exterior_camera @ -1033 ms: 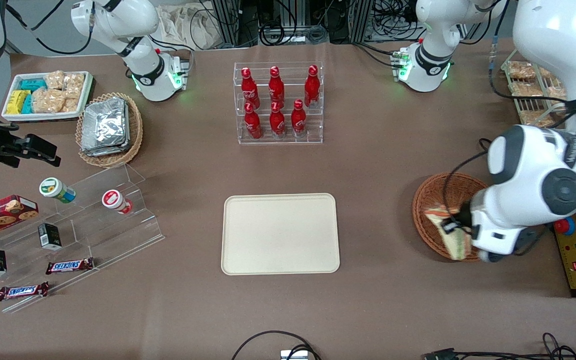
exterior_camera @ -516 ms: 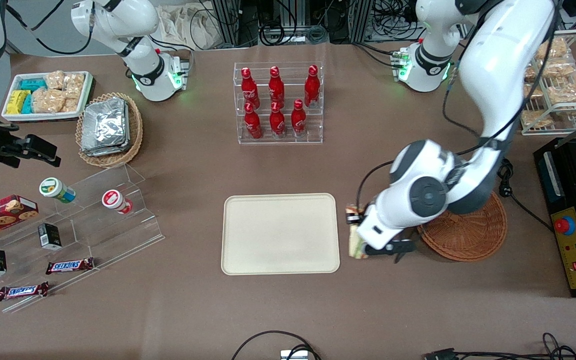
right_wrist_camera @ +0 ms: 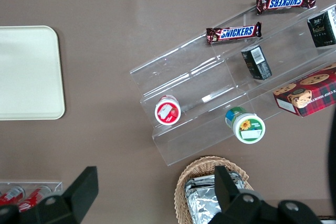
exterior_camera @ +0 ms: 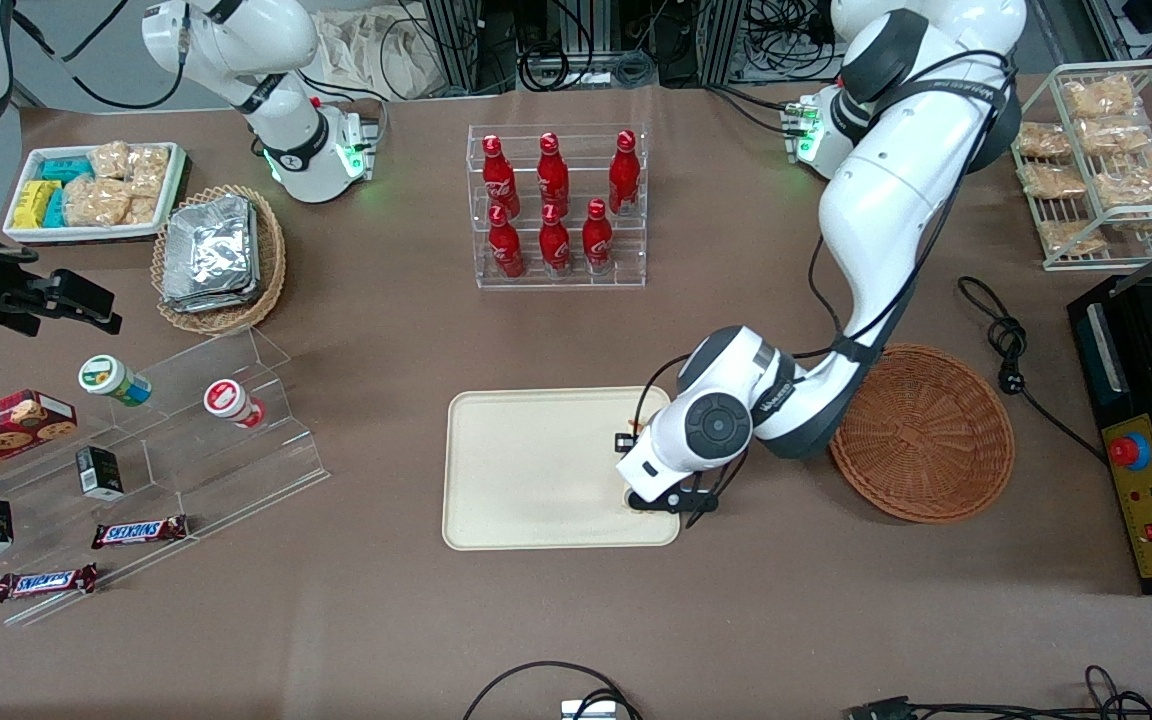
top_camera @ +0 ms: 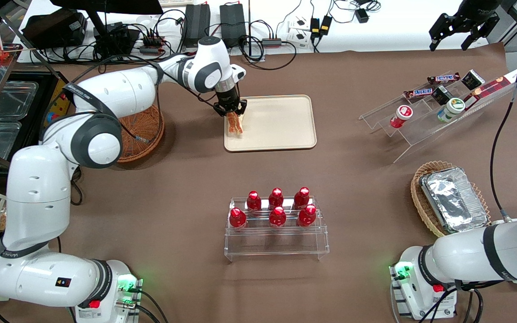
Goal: Place sandwich from basket to tray
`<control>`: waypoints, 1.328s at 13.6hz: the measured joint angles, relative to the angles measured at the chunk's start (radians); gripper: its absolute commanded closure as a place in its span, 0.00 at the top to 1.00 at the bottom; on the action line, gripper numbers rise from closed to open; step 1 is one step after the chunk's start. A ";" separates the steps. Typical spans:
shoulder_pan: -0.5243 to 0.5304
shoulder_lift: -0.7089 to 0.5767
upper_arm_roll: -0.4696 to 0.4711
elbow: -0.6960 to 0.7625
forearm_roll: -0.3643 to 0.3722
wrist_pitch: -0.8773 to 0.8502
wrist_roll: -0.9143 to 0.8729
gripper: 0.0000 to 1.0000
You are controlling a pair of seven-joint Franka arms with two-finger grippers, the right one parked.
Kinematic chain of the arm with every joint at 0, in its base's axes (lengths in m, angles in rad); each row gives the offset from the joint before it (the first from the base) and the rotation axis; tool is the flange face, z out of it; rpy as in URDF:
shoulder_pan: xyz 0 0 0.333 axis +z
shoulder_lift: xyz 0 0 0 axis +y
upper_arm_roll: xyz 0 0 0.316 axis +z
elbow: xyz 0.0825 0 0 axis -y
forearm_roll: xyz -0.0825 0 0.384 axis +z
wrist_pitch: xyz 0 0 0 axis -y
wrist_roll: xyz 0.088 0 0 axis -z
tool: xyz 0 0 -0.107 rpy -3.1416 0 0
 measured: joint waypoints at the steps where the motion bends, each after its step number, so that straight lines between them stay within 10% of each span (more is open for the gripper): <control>1: -0.001 0.009 0.000 0.012 0.000 0.001 -0.002 0.95; 11: 0.008 -0.018 0.001 0.064 0.001 -0.059 -0.036 1.00; 18: 0.127 -0.349 0.000 -0.156 -0.008 -0.237 -0.134 0.97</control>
